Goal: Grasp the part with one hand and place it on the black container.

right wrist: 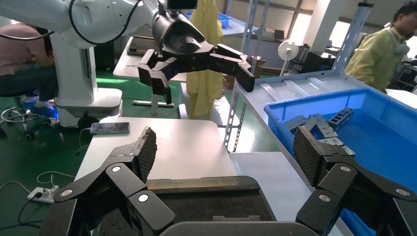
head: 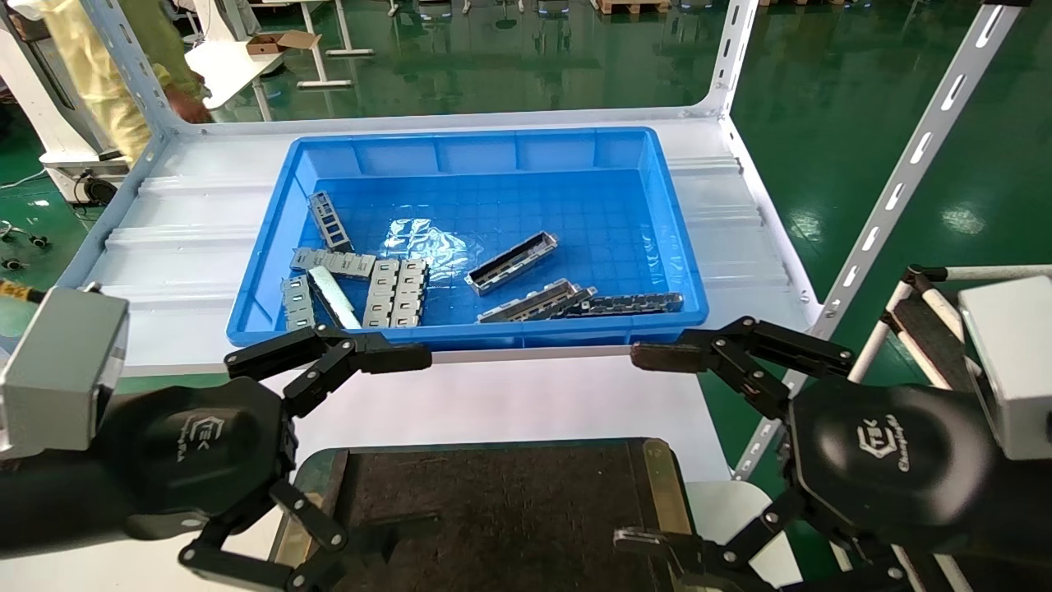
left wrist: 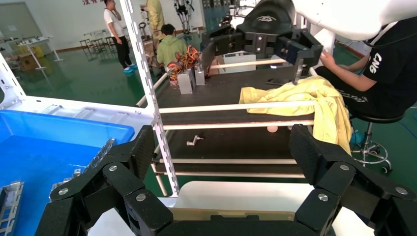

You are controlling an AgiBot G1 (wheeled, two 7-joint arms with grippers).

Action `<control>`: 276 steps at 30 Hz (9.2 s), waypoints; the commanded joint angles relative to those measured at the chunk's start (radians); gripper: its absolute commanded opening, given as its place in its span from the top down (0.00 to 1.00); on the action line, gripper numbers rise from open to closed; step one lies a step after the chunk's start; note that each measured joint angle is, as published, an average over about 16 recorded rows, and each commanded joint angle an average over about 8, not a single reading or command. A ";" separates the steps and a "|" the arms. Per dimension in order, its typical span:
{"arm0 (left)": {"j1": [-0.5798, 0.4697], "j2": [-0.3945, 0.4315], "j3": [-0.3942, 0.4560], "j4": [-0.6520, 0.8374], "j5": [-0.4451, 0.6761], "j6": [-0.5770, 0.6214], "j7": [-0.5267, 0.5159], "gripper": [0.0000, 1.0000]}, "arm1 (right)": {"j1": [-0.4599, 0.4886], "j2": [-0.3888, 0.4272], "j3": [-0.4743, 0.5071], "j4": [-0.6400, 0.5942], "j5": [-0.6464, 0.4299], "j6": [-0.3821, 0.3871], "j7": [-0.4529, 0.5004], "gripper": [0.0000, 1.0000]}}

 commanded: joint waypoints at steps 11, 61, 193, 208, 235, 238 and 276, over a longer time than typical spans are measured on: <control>-0.118 0.138 0.056 0.176 0.093 -0.014 0.061 0.00 | 0.000 0.000 -0.001 0.000 0.001 0.000 0.000 0.00; -0.495 0.680 0.161 1.178 0.344 -0.661 0.529 0.00 | 0.001 0.002 -0.004 0.000 0.003 0.002 -0.002 0.00; 0.253 0.416 0.464 0.383 -0.133 -0.671 0.225 1.00 | 0.003 0.005 -0.012 0.000 0.009 0.005 -0.006 1.00; 0.319 0.636 0.378 0.527 -0.197 -0.944 0.319 1.00 | 0.003 0.005 -0.013 0.000 0.009 0.006 -0.007 1.00; 0.338 0.695 0.503 0.449 -0.548 -1.325 0.376 1.00 | 0.003 0.006 -0.015 0.000 0.010 0.006 -0.007 1.00; 0.327 0.695 0.534 0.451 -0.579 -1.349 0.375 1.00 | 0.003 0.006 -0.015 0.000 0.010 0.006 -0.007 1.00; 0.262 0.692 0.661 0.459 -0.690 -1.463 0.370 1.00 | 0.004 0.007 -0.017 0.000 0.012 0.007 -0.008 1.00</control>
